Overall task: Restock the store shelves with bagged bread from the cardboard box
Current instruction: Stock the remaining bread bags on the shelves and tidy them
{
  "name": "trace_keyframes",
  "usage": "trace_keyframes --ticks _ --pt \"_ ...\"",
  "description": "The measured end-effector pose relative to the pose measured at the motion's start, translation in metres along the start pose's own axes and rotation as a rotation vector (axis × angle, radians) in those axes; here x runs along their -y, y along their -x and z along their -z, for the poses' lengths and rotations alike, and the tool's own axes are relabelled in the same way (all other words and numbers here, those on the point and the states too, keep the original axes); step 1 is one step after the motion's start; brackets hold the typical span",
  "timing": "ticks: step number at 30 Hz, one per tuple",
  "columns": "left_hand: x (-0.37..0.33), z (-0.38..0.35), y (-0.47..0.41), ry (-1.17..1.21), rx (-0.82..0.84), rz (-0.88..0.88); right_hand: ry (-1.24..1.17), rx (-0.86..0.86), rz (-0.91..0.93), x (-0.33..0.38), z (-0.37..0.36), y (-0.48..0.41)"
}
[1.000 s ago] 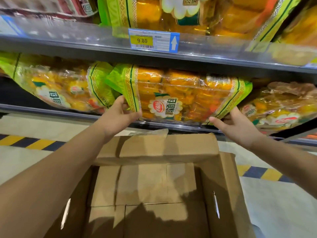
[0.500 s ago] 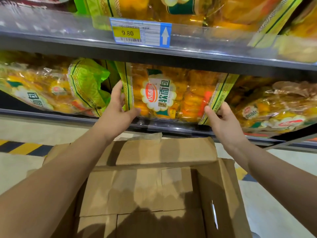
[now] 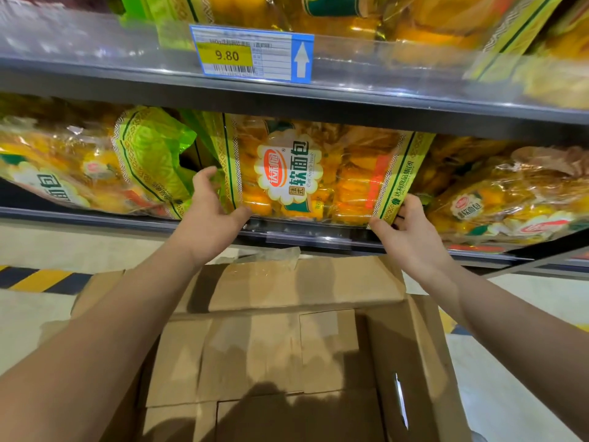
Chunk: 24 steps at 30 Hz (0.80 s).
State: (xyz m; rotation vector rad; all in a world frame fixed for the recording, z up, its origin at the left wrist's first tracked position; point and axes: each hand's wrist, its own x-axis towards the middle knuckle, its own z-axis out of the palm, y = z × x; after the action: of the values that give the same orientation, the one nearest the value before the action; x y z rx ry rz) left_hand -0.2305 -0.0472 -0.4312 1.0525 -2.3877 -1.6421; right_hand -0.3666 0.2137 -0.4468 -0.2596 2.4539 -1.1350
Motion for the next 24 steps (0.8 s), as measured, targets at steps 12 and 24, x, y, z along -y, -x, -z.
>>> trace_keyframes --ticks 12,24 --pt "0.008 0.001 -0.007 0.017 0.041 0.008 0.146 0.15 -0.135 0.012 -0.002 -0.011" --pt "-0.014 -0.013 0.02 -0.1 -0.046 0.03 0.188 0.118 -0.044 0.004 0.011 -0.004"
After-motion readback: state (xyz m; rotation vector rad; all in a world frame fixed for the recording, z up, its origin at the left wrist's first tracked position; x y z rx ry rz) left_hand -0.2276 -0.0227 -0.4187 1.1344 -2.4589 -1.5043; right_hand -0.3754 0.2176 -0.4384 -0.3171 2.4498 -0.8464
